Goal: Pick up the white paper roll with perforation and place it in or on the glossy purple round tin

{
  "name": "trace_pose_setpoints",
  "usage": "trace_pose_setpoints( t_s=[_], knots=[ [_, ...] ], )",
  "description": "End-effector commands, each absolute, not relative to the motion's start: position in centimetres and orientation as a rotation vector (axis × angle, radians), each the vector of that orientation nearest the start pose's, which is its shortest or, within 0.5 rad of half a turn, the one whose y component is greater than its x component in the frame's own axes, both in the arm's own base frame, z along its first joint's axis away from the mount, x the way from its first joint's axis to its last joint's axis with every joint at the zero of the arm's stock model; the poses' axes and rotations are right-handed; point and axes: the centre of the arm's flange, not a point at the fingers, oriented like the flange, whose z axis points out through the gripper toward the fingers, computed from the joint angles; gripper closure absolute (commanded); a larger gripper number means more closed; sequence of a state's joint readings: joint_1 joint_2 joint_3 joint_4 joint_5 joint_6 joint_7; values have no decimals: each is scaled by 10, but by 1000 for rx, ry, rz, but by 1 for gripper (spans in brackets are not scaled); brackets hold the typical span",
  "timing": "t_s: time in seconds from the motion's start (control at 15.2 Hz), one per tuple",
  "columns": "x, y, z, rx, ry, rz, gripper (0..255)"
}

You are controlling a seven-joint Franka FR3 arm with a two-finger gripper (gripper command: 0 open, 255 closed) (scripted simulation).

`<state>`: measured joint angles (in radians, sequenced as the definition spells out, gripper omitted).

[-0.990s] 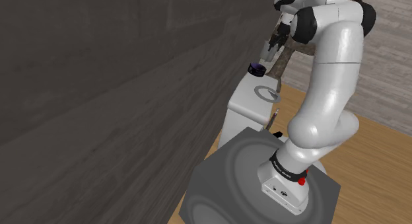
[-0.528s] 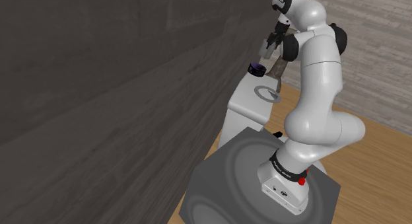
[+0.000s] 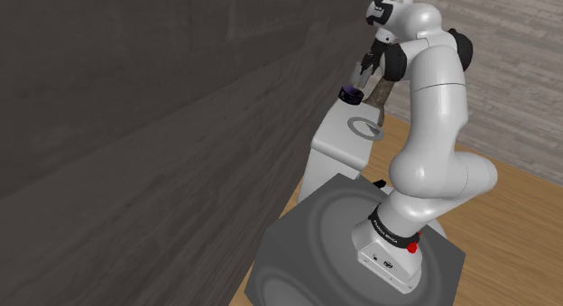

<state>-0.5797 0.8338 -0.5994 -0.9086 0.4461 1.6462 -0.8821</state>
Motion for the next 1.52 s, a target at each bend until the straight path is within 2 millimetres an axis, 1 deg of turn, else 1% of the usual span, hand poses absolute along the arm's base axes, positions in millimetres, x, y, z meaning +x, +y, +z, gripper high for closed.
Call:
trace_pose_setpoints(
  t_s=[0.0, 0.33, 0.86, 0.92, 1.25, 1.45],
  knots=[
    [480, -585, 427, -3130, 252, -25, 255],
    [480, -585, 399, -3130, 252, -25, 255],
    [480, -585, 399, -3130, 252, -25, 255],
    [480, -585, 399, -3130, 252, -25, 0],
    [480, -585, 399, -3130, 252, -25, 0],
    [480, -585, 439, -3130, 252, -25, 0]
  ],
)
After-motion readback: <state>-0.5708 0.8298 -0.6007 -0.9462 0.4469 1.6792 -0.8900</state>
